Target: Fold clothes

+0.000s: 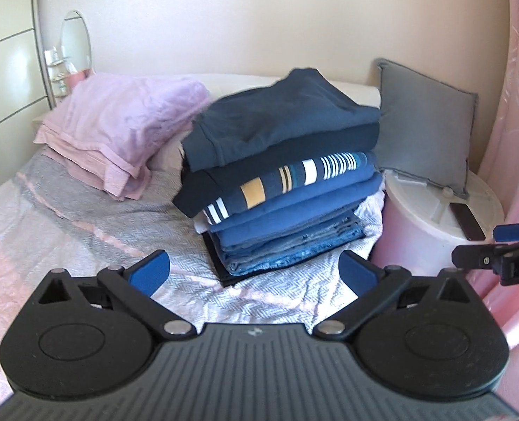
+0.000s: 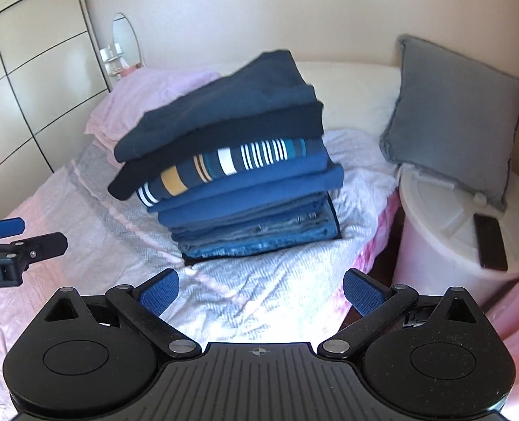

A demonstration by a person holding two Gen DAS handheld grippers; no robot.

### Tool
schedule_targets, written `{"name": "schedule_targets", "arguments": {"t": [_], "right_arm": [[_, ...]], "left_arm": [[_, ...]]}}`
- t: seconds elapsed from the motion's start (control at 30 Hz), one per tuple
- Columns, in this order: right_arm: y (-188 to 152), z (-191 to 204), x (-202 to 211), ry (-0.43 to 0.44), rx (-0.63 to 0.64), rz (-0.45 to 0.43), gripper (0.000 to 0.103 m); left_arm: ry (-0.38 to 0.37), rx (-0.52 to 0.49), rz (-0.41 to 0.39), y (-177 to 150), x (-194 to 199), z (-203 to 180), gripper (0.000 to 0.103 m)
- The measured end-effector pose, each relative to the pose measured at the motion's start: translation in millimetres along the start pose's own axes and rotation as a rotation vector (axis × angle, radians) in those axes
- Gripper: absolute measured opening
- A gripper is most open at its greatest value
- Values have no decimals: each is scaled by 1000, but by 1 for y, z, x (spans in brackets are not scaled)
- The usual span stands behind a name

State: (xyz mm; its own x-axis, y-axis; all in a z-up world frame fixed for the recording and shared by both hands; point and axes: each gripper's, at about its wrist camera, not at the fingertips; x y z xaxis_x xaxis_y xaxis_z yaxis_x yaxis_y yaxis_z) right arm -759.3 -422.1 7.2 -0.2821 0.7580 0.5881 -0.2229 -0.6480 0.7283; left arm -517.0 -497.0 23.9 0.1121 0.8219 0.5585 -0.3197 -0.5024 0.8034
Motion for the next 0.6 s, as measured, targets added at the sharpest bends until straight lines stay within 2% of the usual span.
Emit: {"name": "schedule_targets", "arguments": {"t": [0.23, 0.6], "right_arm": [[12, 1, 12, 39, 71, 16, 102], [5, -16, 33, 28, 79, 61, 102]], "left_arm": [[36, 41, -13, 4, 24, -22, 101], [96, 97, 73, -3, 36, -51, 101]]}}
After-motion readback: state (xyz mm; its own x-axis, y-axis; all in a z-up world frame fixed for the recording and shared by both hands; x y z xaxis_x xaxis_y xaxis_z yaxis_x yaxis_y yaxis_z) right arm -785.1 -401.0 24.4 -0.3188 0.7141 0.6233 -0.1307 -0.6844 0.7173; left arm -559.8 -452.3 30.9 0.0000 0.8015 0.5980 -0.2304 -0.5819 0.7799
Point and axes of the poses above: each gripper's, at about its wrist camera, not at the fingertips, and x roughly against the way its jaws point, z to its left, y to its top, and after that the axes turned 14 degrees about y, right-handed
